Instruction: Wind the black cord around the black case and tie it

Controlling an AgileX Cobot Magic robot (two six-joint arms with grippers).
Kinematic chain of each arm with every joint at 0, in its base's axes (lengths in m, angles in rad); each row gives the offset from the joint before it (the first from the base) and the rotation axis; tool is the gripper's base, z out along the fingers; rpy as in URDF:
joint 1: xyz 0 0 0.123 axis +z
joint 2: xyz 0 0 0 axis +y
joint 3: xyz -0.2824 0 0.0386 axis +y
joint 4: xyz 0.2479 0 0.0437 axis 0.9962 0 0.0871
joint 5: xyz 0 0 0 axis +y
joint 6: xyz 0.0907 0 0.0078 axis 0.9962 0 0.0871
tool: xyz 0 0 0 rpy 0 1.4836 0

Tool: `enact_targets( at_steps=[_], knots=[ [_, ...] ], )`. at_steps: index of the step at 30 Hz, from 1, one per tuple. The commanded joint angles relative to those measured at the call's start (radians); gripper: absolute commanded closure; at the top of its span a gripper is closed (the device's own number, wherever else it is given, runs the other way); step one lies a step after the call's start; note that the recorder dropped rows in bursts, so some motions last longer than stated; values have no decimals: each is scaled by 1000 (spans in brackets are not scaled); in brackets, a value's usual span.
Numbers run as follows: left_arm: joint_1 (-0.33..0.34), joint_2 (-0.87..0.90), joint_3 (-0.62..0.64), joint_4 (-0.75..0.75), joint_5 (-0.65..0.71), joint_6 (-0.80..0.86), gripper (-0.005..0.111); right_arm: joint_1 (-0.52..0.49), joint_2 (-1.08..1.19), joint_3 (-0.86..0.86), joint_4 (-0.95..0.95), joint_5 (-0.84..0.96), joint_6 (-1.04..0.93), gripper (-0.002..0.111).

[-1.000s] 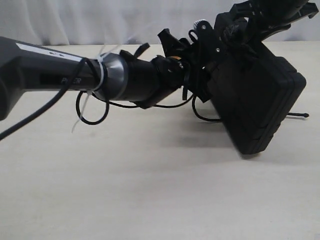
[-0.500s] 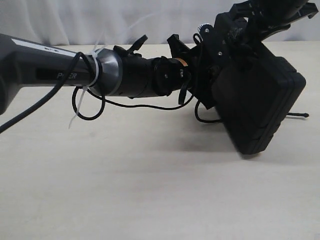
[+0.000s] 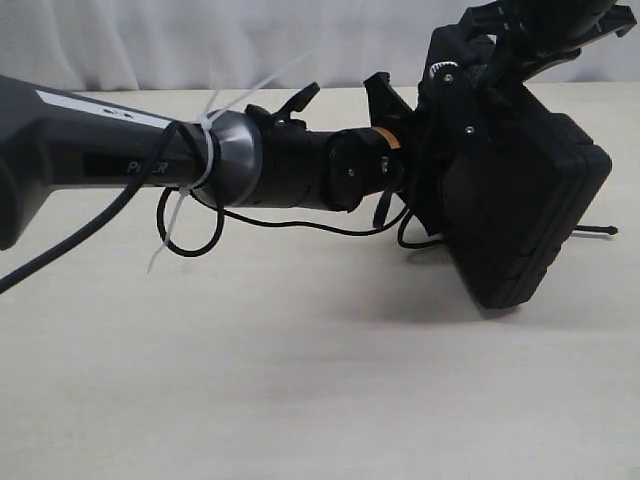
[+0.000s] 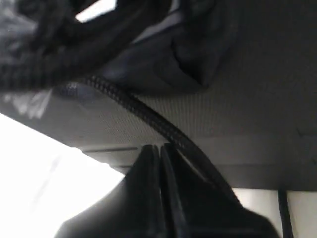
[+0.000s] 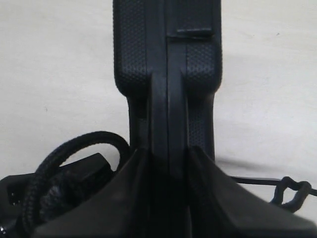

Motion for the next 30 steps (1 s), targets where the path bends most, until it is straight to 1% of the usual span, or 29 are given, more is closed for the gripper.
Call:
enact_targets(
  at_steps=[1,3,7,9,12,14,16,17,19,21,26,30],
  knots=[
    [3,-9,-1,-7,47,-7,107,0,12,17,4,18,-4,104],
    [-2,-15,-1,14,47,-7,107,0,12,17,4,18,-4,104],
    [-4,-54,-1,10,22,-7,107,0,12,17,4,21,-5,104],
    [4,-84,-1,9,20,-7,106,0,12,17,4,21,-8,104],
    [37,-135,-1,9,93,27,90,0,12,17,4,21,-8,104],
    [61,-150,-1,19,152,27,77,0,12,17,4,23,-7,104],
    [90,-157,-1,17,195,27,61,0,12,17,4,23,-7,104],
    [97,-159,-1,17,199,27,56,0,12,17,4,23,-7,104],
    [97,-160,-1,25,198,30,50,0,12,17,4,23,-7,104],
    [80,-163,-1,85,180,32,50,0,12,17,4,23,-7,104],
    [35,-163,-1,344,161,32,50,0,12,17,4,23,-7,104],
    [30,-163,-1,364,151,28,50,0,12,17,4,23,-7,104]
  ],
)
